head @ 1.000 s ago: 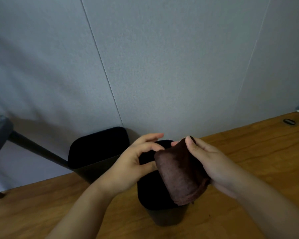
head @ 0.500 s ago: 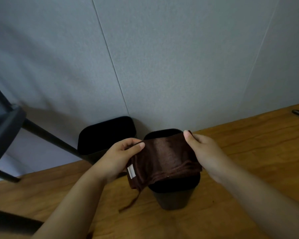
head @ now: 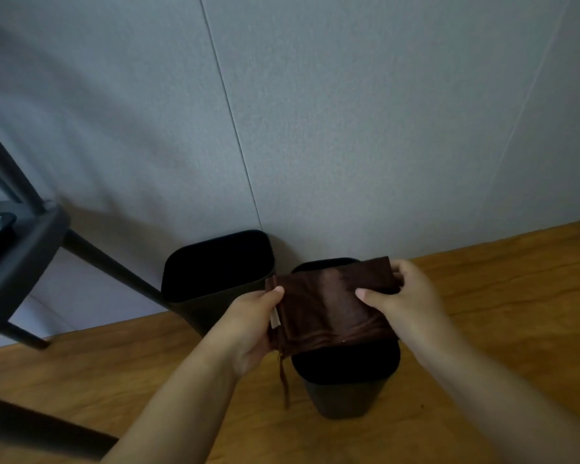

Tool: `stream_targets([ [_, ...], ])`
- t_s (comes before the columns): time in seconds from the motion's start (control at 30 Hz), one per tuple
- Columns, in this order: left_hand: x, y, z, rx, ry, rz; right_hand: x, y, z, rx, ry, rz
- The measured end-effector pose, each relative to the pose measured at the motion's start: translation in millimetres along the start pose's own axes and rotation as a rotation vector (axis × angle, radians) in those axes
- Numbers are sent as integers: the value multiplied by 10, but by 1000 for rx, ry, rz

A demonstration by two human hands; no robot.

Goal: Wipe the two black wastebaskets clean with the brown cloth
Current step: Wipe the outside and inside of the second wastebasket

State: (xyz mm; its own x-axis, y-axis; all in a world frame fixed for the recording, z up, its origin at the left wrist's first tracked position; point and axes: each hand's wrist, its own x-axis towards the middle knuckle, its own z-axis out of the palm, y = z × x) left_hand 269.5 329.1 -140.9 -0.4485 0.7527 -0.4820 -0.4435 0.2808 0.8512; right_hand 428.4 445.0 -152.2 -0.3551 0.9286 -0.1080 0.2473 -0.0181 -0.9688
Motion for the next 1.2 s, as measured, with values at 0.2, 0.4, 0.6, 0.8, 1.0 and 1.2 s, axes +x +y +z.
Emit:
stream_targets([
  [0.2, -198, 82, 383, 273, 170, 454, -155, -266, 265, -54, 34, -324],
  [0.4, -293, 120, 526, 340, 168, 666, -291, -295, 335, 117, -76, -372],
  [0.6, -366, 130, 583, 88, -44, 553, -364, -285, 426, 30, 28, -464],
  [0.8, -375, 96, 543, 24, -95, 474, -235, -208, 373, 136, 75, -405],
  [1.0, -241, 92, 349, 276, 60, 520, -234, -239, 208, 263, -146, -268],
  [1.2, -213, 15, 305, 210, -97, 365, -227, -139, 168, 275, -289, -94],
])
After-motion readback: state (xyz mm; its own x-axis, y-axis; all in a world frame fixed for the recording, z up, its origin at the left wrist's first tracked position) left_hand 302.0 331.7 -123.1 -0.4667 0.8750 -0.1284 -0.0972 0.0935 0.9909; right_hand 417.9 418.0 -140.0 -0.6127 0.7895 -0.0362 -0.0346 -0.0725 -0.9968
